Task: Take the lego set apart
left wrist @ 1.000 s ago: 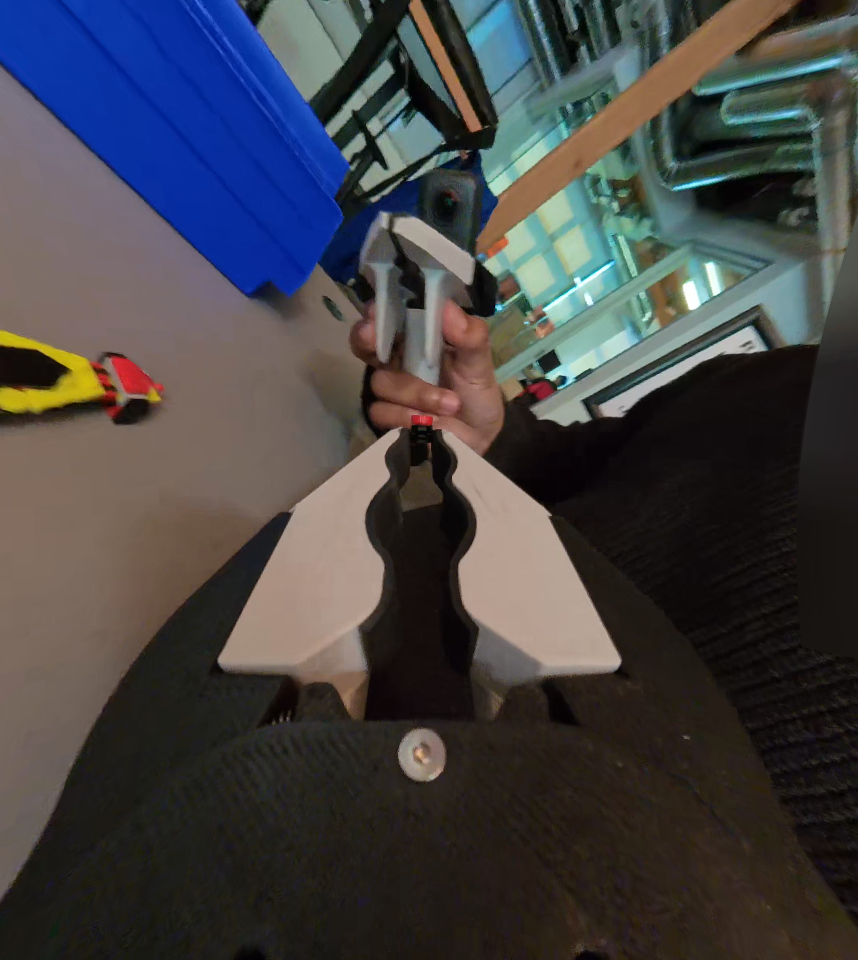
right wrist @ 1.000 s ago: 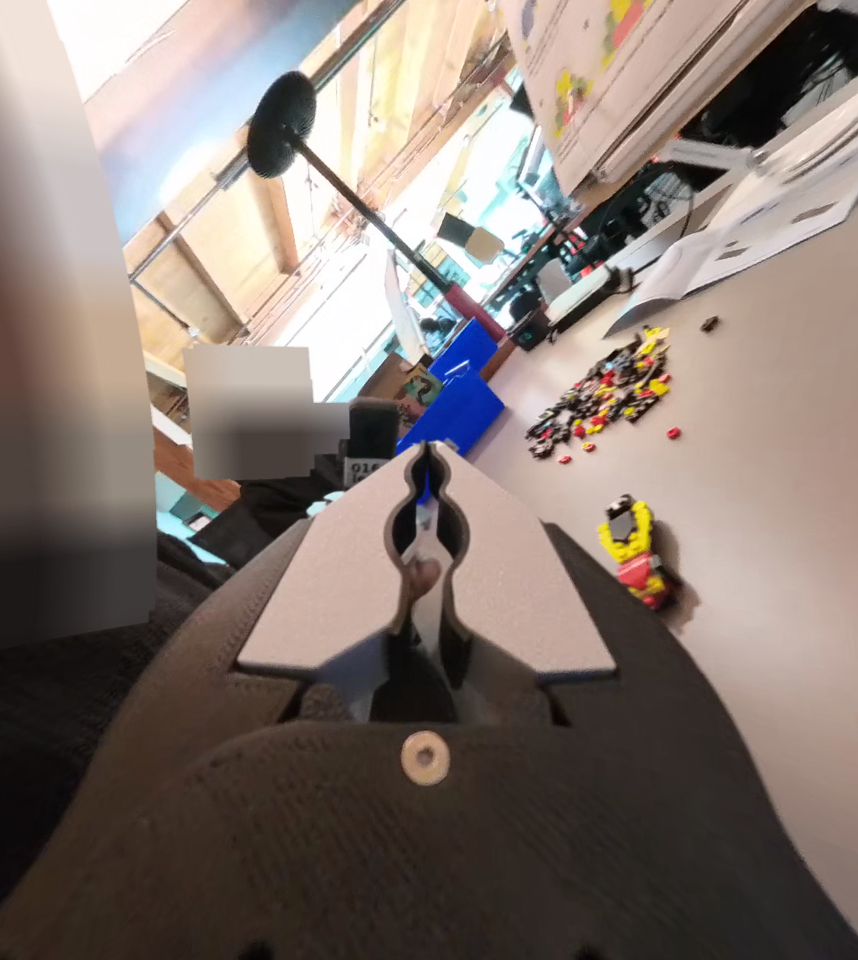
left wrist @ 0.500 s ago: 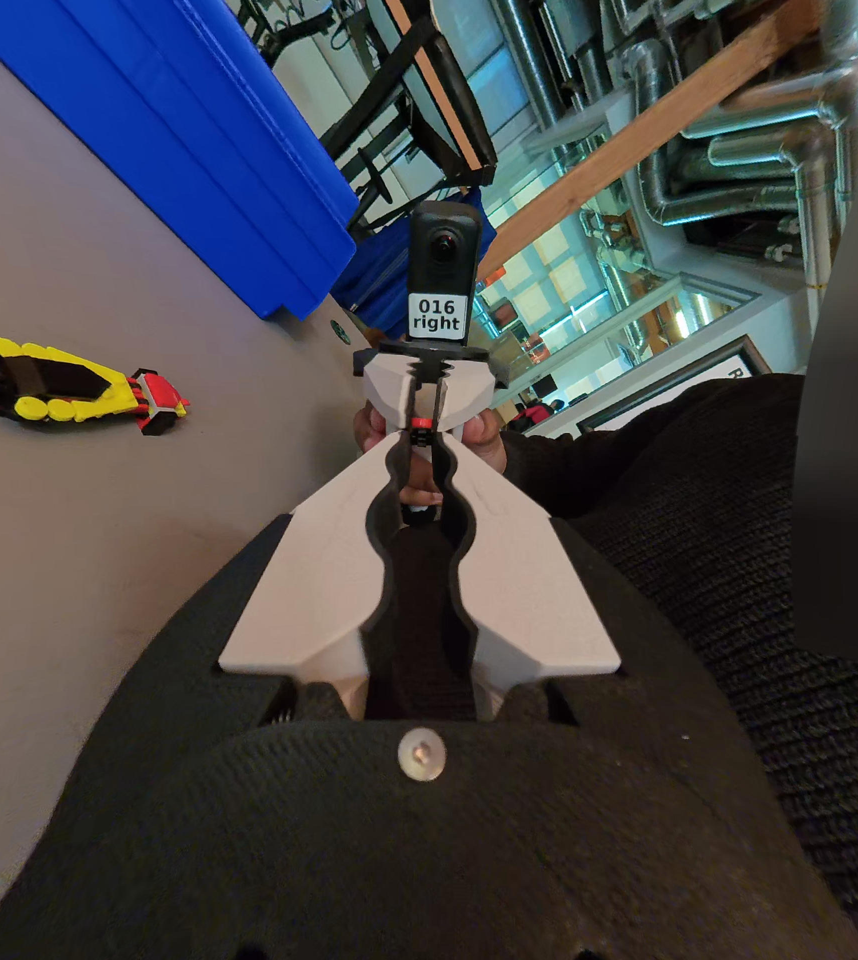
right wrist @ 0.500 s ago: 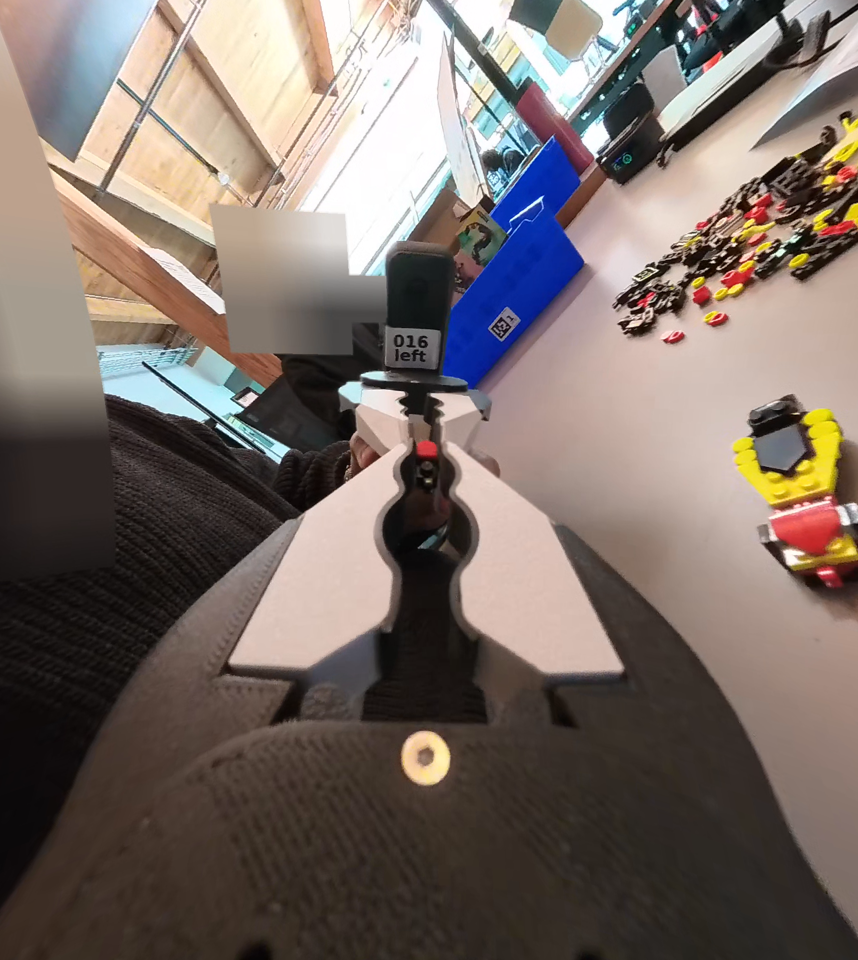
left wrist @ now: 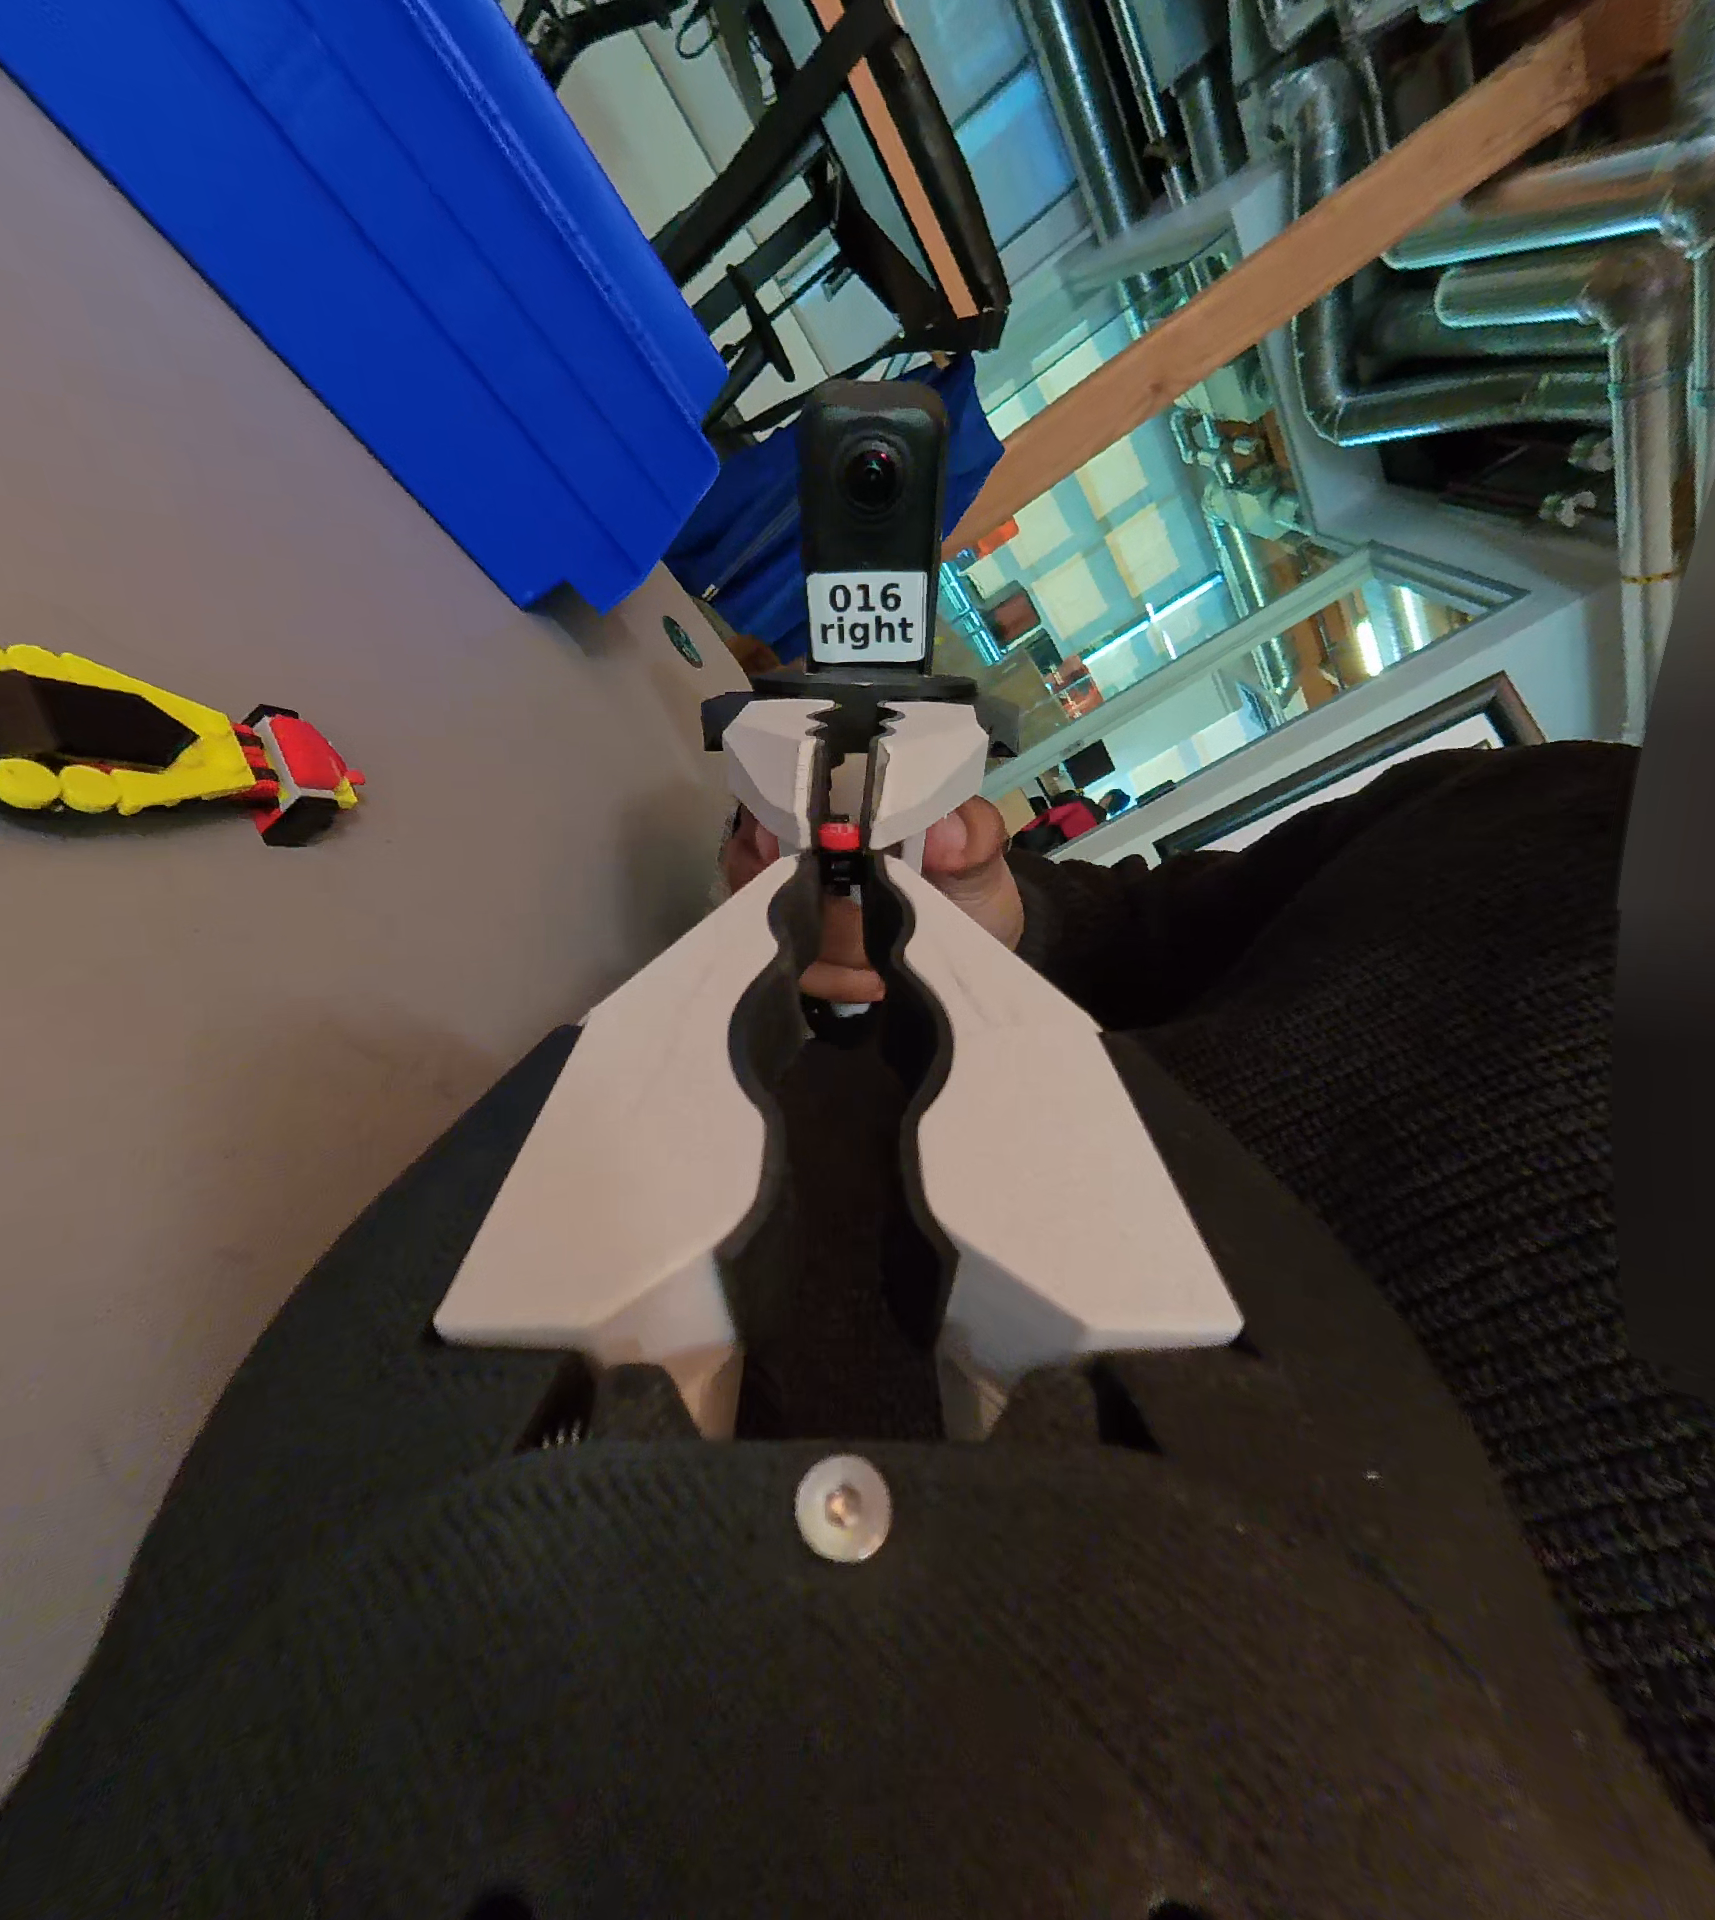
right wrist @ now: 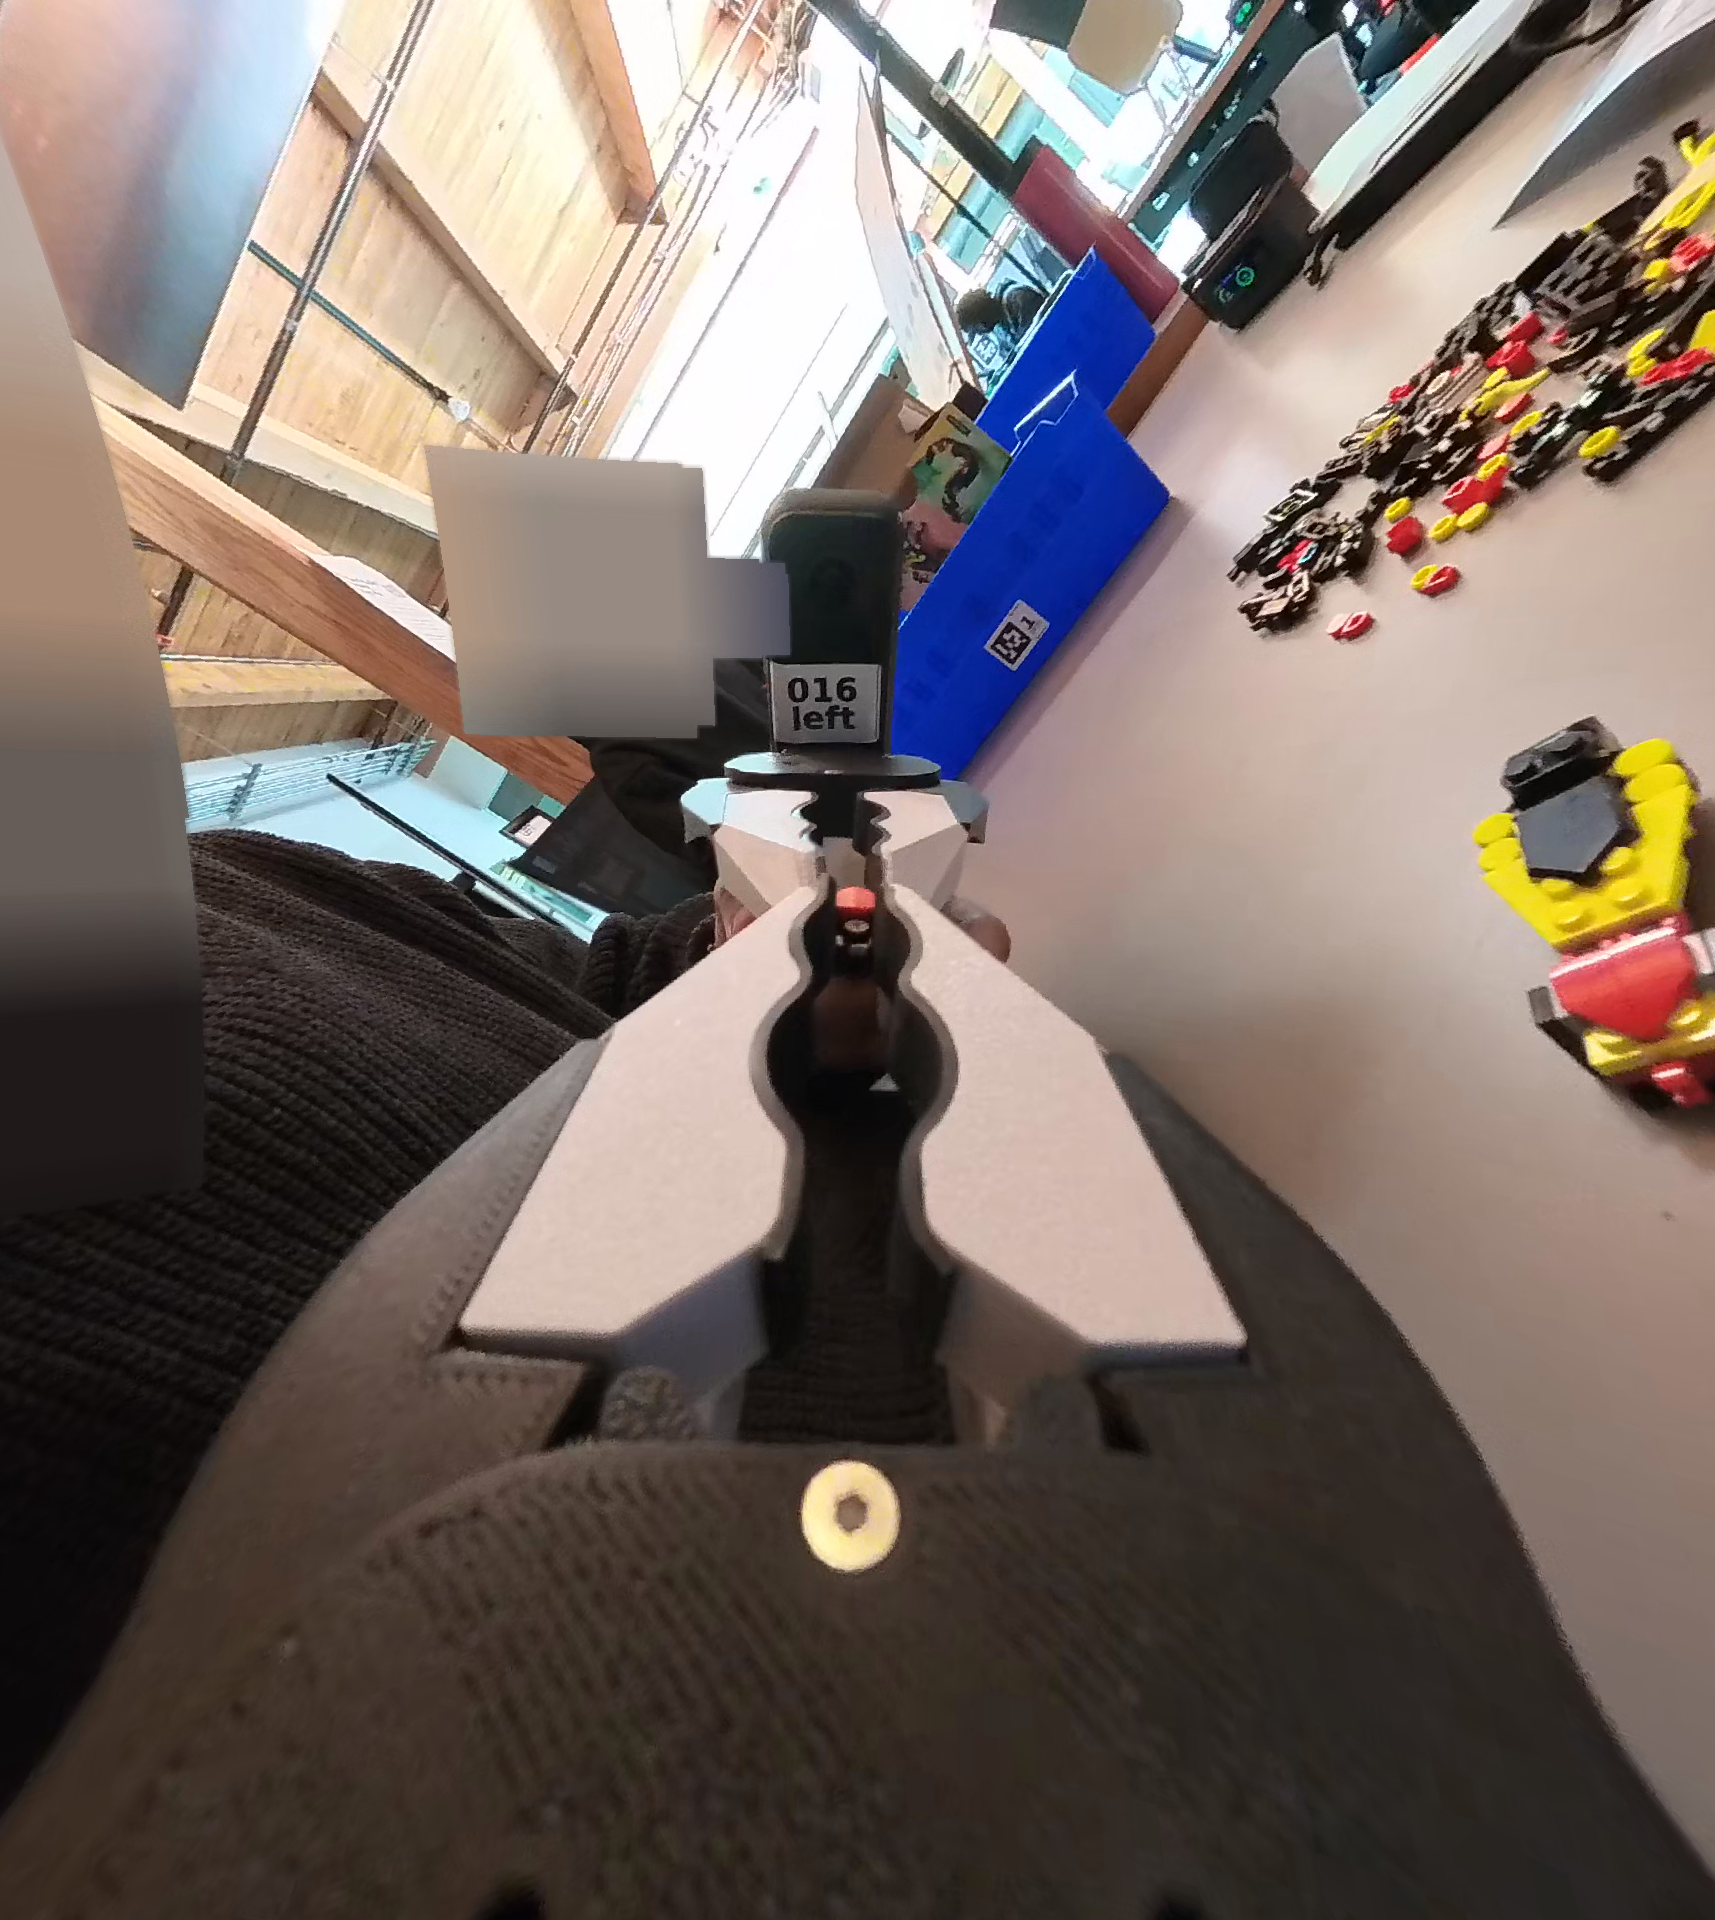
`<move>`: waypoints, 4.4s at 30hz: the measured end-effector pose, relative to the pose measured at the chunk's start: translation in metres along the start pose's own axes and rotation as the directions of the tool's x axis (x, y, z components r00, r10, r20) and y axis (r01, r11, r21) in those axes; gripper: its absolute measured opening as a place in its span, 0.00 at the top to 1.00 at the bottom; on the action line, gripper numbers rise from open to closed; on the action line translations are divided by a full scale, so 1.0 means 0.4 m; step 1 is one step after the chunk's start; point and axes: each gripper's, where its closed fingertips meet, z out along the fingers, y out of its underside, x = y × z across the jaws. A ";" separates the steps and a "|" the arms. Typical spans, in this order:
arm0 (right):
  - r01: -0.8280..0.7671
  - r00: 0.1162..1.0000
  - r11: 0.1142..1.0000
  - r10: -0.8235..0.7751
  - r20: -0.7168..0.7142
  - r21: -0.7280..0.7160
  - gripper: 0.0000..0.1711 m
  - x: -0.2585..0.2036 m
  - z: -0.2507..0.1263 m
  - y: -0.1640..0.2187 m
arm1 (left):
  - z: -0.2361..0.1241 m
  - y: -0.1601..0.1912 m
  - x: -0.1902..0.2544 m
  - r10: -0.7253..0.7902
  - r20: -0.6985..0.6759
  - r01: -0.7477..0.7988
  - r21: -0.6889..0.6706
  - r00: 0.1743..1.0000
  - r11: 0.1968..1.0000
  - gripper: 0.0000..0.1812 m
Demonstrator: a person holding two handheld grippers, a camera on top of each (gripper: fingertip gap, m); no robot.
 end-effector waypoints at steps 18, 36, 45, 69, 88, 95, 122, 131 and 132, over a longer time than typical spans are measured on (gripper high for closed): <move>-0.018 0.999 0.997 0.021 -0.035 0.077 0.97 0.010 -0.006 -0.022 | 0.006 -0.008 -0.004 -0.038 -0.007 0.038 0.027 0.999 0.999 0.93; 0.137 0.986 0.989 -0.131 -0.103 0.059 0.88 0.016 -0.010 -0.043 | -0.020 -0.028 -0.010 0.019 0.006 -0.019 0.067 1.000 0.998 0.95; -0.051 0.998 0.996 0.050 0.027 0.074 0.91 0.003 0.010 -0.012 | -0.009 -0.018 0.006 0.009 -0.026 -0.008 0.061 1.000 0.998 0.95; -0.023 1.000 0.986 0.025 -0.009 0.164 0.96 -0.005 -0.019 -0.058 | -0.010 -0.036 0.001 -0.028 -0.038 0.032 0.126 0.999 0.991 0.90; -0.158 0.987 0.969 0.153 0.042 0.191 0.96 0.011 0.007 -0.039 | -0.008 -0.032 0.004 -0.031 -0.030 0.034 0.136 0.999 0.990 0.95; -0.165 0.986 0.967 0.162 0.035 0.192 0.97 0.015 0.009 -0.035 | -0.010 -0.037 -0.009 -0.029 -0.002 0.029 0.148 1.000 0.989 0.97; 0.374 0.840 0.834 -0.490 -0.232 -0.406 0.97 0.093 -0.089 0.006 | -0.064 -0.083 -0.068 -0.035 0.097 0.013 0.219 0.995 0.976 1.00; 0.423 0.775 0.502 -0.632 0.013 -0.754 0.84 0.128 -0.127 0.200 | -0.061 -0.076 -0.071 -0.070 0.057 0.058 0.193 0.996 0.979 1.00; 0.418 0.790 0.513 -0.613 0.021 -0.750 0.83 0.122 -0.123 0.204 | -0.061 -0.075 -0.071 -0.068 0.057 0.056 0.190 0.996 0.980 1.00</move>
